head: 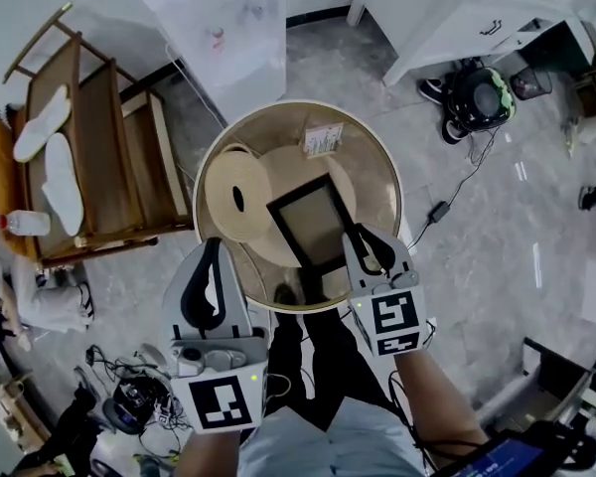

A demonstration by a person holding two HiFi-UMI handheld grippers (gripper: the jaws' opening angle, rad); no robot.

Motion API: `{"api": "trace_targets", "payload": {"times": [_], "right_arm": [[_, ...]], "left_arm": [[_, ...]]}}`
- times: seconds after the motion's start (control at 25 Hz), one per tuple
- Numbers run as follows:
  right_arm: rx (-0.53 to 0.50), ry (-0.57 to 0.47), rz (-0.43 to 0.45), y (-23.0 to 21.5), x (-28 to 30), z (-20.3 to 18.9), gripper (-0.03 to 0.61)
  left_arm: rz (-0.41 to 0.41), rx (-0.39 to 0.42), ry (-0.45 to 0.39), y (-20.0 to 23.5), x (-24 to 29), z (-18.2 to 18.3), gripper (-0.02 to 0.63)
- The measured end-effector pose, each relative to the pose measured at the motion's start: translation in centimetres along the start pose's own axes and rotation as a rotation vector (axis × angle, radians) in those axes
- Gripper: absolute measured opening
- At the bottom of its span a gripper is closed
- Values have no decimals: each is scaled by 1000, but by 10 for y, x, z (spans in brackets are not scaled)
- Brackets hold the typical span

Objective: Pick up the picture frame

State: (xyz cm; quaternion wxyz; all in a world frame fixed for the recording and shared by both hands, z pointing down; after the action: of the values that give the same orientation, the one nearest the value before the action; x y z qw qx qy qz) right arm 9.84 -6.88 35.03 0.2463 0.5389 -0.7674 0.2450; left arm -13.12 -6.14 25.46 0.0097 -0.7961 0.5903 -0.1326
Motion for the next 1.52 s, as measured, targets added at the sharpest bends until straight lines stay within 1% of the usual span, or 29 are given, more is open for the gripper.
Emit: {"api": "trace_targets", "payload": {"times": [0.16, 0.32, 0.48, 0.76, 0.92, 1.12, 1.32, 1.52], "right_arm": [[-20, -138, 2, 9, -39, 58, 81], [-42, -325, 1, 15, -69, 119, 81], [-92, -481, 17, 25, -109, 159, 81], [-118, -658, 9, 39, -182, 214, 81], [-135, -732, 4, 45, -215, 238, 81], [-169, -790, 4, 53, -238, 253, 81], [-177, -826, -4, 61, -254, 255, 81], [-202, -839, -24, 66, -260, 251, 81]], "left_arm": [[18, 24, -71, 7, -8, 48, 15], [45, 44, -165, 13, -11, 90, 15], [66, 54, -218, 15, -24, 130, 15], [70, 106, -351, 11, -47, 199, 15], [78, 117, -404, 13, -58, 231, 15], [85, 129, -457, 12, -69, 255, 15], [85, 138, -483, 11, -81, 264, 15], [77, 136, -499, 10, -87, 265, 15]]}}
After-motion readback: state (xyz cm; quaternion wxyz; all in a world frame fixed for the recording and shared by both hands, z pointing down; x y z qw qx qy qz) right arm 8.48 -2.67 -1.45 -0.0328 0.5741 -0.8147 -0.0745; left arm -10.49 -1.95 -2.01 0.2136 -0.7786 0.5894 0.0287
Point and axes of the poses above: the fingertips, and each gripper's own axes: x forward along the fingers, y to its left, z out of its top, the point moved 10 cm from there along -x, backward along the fingers, and after that the axes turned 8 degrees about x, right-handed, at the moved point
